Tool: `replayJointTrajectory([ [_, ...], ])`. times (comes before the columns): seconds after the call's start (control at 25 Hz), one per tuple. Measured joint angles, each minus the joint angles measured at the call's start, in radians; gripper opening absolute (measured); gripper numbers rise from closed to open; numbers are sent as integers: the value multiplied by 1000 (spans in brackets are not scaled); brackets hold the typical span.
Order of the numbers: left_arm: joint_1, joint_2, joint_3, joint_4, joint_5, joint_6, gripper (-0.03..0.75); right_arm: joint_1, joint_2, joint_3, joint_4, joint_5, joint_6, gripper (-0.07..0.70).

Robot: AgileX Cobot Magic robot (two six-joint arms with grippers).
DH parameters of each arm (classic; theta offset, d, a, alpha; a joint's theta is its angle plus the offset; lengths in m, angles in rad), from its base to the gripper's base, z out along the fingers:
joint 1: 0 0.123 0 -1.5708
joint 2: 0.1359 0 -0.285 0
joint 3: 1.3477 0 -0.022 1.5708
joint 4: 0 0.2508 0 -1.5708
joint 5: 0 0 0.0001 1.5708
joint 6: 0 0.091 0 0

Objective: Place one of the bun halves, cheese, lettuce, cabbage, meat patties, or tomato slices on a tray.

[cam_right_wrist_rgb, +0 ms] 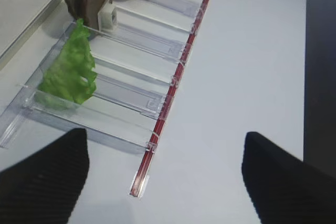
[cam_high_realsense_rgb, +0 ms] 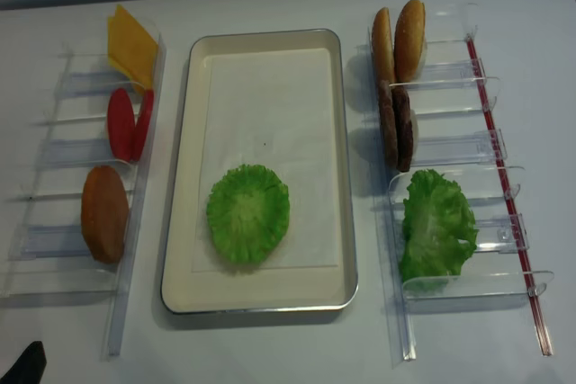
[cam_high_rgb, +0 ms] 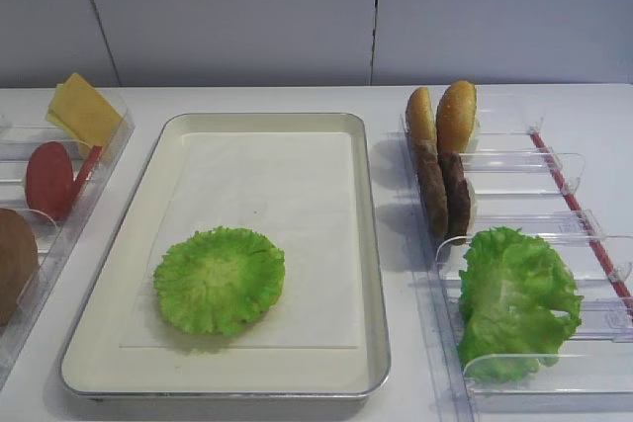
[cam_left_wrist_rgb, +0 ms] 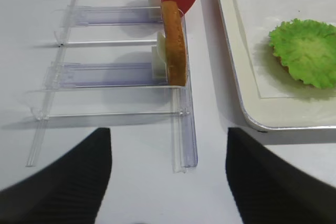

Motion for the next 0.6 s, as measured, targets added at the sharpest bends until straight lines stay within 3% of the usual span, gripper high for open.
replayJointTrajectory([
  [0.16,0,0,0,0,0,0,471,-85,-54,2,16,-6,-15,607],
  [0.4,0,0,0,0,0,0,471,-175,-112,2,59,-63,-25,607],
  [0.6,0,0,0,0,0,0,471,-232,-128,80,103,-75,-28,607],
])
